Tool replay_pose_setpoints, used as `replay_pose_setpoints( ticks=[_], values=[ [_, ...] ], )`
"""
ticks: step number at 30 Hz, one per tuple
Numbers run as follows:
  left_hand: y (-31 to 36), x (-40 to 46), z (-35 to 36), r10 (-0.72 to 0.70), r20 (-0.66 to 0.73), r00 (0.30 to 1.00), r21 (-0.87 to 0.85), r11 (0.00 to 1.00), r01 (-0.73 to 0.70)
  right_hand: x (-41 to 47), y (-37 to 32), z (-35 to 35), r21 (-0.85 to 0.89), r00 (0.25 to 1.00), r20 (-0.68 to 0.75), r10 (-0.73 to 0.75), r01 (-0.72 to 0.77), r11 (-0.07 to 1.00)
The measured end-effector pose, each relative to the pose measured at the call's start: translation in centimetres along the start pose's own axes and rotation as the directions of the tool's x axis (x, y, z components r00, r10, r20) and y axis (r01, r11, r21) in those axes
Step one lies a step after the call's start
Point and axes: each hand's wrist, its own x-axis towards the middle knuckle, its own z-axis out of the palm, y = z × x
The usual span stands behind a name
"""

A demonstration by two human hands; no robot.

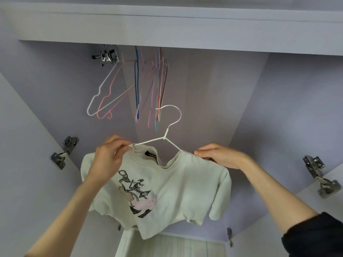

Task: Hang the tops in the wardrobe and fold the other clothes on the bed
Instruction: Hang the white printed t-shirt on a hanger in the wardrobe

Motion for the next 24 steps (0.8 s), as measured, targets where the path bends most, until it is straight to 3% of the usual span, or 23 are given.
replay_pose_setpoints(
  ticks=[3, 6, 9, 13, 17, 21, 24],
  values=[
    [-0.3, -0.6, 0.4, -0.007, 0.01, 1.0, 0.009, 1.0, 0.007, 0.0, 0.4, 0.5, -0.026, 0.998, -0.061, -0.024, 0.022, 0.999],
    [-0.3, -1.0, 0.7, -0.012, 0.047, 0.999, 0.032, 0.999, 0.01, 0.6, 0.8, 0.9, -0.259, 0.972, -0.215, -0.097, 0.039, 0.965],
    [-0.4, -1.0, 0.5, -0.002, 0.08, 0.997, 0.078, 0.997, -0.004, 0.8, 1.8, 0.1, -0.43, 0.899, -0.391, -0.198, 0.011, 0.903],
    [-0.3, -0.5, 0.1, 0.001, 0.095, 0.995, 0.14, 0.99, -0.014, 0.0, 3.1, -1.5, -0.427, 0.799, -0.543, -0.26, 0.004, 0.904],
    [0.3, 0.0, 0.6, -0.005, 0.025, 1.0, 0.115, 0.993, 0.002, -0.6, 3.5, -1.6, -0.526, 0.801, -0.508, -0.316, 0.001, 0.85],
    [0.9, 0.1, 1.0, -0.024, 0.01, 1.0, 0.052, 0.998, 0.023, -1.3, 3.2, -1.7, -0.461, 0.838, -0.461, -0.291, 0.054, 0.886],
    [1.7, 0.2, 1.1, -0.02, 0.013, 1.0, 0.033, 0.999, 0.019, -1.0, 2.3, -0.6, -0.523, 0.803, -0.457, -0.383, 0.106, 0.846]
  ],
)
